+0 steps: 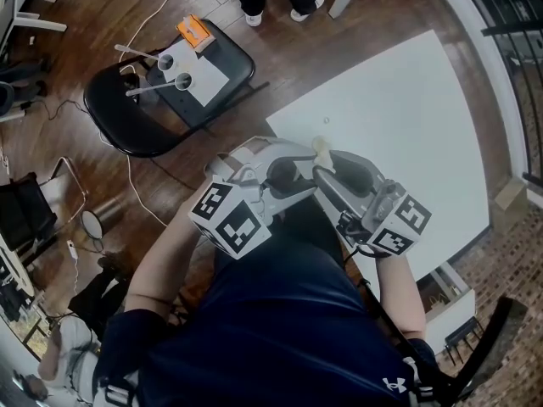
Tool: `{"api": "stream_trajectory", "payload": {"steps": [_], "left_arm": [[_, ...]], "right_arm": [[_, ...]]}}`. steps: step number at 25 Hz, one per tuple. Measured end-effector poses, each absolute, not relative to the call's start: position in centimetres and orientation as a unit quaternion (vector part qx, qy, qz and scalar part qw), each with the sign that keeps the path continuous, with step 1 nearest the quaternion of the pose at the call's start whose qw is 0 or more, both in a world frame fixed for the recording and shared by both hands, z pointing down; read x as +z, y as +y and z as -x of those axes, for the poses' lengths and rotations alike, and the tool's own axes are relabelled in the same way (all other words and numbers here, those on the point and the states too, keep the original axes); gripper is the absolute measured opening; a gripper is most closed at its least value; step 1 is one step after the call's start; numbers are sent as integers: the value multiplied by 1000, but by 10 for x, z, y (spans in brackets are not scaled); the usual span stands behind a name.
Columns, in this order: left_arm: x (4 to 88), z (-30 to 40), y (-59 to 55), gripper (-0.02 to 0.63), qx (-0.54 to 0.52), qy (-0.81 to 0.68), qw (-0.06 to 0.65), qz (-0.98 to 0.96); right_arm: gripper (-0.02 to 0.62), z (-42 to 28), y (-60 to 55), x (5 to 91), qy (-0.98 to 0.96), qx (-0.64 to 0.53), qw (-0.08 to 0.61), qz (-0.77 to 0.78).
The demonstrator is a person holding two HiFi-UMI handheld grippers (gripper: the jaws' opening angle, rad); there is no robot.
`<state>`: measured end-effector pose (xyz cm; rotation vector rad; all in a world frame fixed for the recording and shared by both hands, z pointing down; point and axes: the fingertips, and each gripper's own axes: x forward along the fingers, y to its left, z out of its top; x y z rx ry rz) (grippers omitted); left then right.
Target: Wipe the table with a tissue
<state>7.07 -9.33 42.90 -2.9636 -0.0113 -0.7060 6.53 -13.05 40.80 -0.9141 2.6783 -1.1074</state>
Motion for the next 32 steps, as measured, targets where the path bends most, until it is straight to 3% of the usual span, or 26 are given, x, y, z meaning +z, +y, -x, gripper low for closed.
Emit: {"api": "stream_trajectory", "payload": {"steps": [7, 12, 19, 25, 32], "left_arm": [[425, -75, -90, 192, -216, -3, 21, 976], [423, -71, -94, 170, -175, 1, -46, 983], [425, -53, -106, 163, -139, 41, -111, 983], [428, -38, -115, 144, -118, 91, -148, 978], [453, -22, -122, 135, -90, 182, -271, 941]], "right_arm": [[122, -66, -133, 410, 891, -295, -7, 345], [30, -73, -134, 416, 880, -335, 31, 336], [23, -122, -153, 467, 804, -426, 84, 406], [23, -158, -173, 534, 783, -439, -8, 442], [22, -158, -193, 600, 782, -470, -127, 388]]}}
